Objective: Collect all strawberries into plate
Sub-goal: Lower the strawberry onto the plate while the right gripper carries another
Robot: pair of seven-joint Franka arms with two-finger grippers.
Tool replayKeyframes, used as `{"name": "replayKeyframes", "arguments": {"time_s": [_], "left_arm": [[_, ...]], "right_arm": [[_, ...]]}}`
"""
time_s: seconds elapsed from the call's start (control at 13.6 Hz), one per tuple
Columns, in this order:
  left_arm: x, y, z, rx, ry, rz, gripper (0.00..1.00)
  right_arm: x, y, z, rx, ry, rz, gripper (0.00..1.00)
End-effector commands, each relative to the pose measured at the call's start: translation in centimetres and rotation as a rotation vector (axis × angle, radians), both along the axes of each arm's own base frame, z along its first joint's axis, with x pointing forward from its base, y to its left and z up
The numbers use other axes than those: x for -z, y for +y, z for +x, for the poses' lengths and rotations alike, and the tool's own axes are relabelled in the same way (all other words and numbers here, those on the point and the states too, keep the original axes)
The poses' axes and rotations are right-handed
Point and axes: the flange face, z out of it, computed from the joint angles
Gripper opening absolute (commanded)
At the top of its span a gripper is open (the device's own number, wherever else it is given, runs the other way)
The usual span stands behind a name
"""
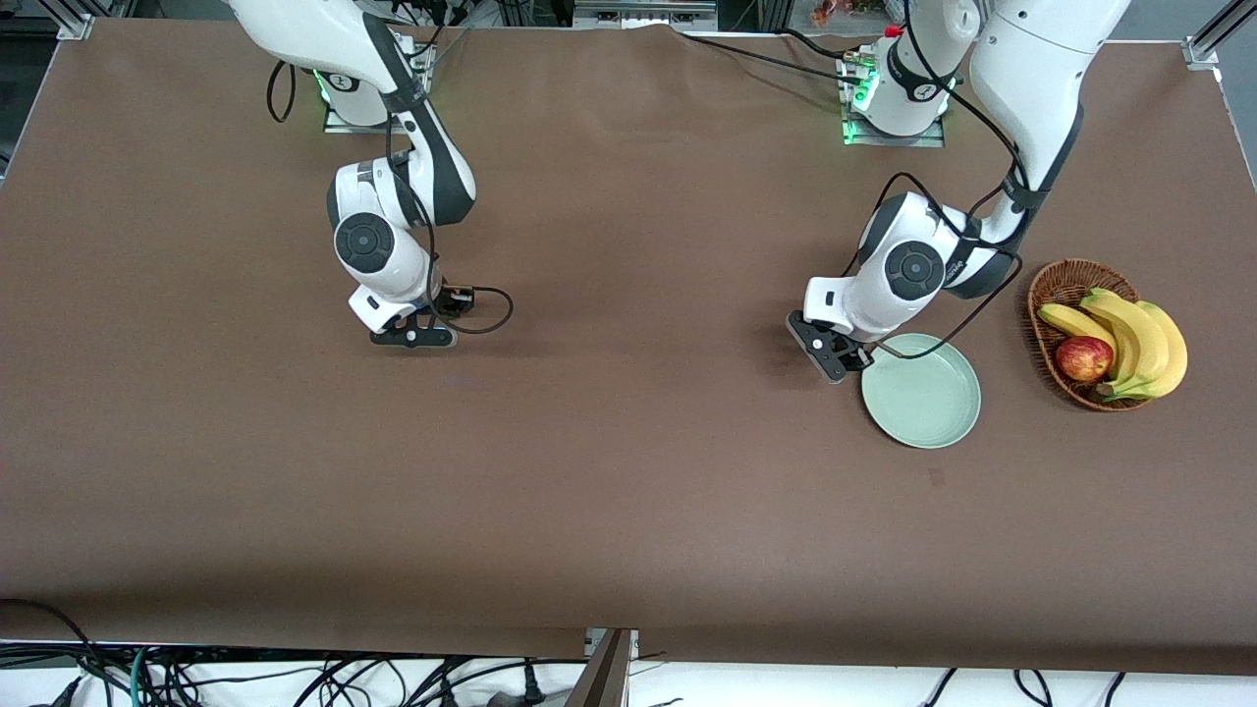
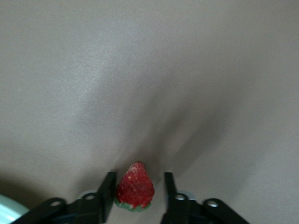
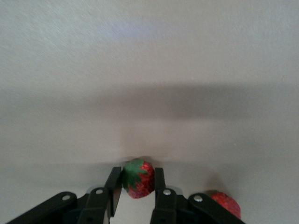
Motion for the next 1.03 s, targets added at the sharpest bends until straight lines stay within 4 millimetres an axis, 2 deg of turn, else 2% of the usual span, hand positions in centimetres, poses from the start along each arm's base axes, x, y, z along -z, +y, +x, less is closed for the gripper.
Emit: {"name": "replayKeyframes", "arguments": {"time_s": [0.0,0.15,0.22,0.29,0.37,0.44,0.51,0.59,0.73,0.81,0.88,0.95], "left_arm": [[-0.7,0.1,0.4,0.029,-0.031,-0.002,0.13],[-4.3,0.3,1.3,0.047,-0.057,0.016,0.13],[-6.6,0.8,1.6,0.045,-0.048,0.04,0.12],[-8.6,1.8,2.3,0.029,-0.016,0.069,0.12],[-10.4,3.4,3.6,0.018,0.028,0.091,0.12],[-12.0,4.9,5.2,0.035,0.051,0.096,0.12],[-13.0,6.4,6.4,0.076,0.056,0.091,0.12],[-13.1,8.8,7.5,0.11,0.054,0.079,0.12],[-11.6,13.6,8.7,0.172,0.06,0.072,0.13],[-10.1,14.9,9.0,0.202,0.071,0.065,0.13],[-9.0,15.3,9.1,0.228,0.06,0.056,0.14],[-7.5,17.6,9.3,0.232,0.056,0.046,0.17]], "right_arm": [[-4.3,5.6,2.4,0.039,-0.031,0.05,0.12],[-6.8,12.4,5.0,0.138,-0.04,0.119,0.12],[-7.2,16.1,5.9,0.196,-0.034,0.172,0.12],[-8.0,20.0,6.7,0.243,-0.033,0.226,0.12],[-8.5,23.0,7.4,0.287,-0.036,0.258,0.12],[-8.0,25.5,7.6,0.347,-0.037,0.282,0.13],[-7.6,29.2,6.8,0.392,-0.033,0.322,0.13],[-6.5,31.9,6.4,0.447,-0.047,0.363,0.13],[-3.9,36.3,4.6,0.536,-0.123,0.467,0.14],[-2.5,39.1,2.8,0.579,-0.147,0.551,0.15],[-1.6,40.5,1.9,0.626,-0.162,0.613,0.18],[-1.4,41.3,1.0,0.66,-0.171,0.648,0.31]]}}
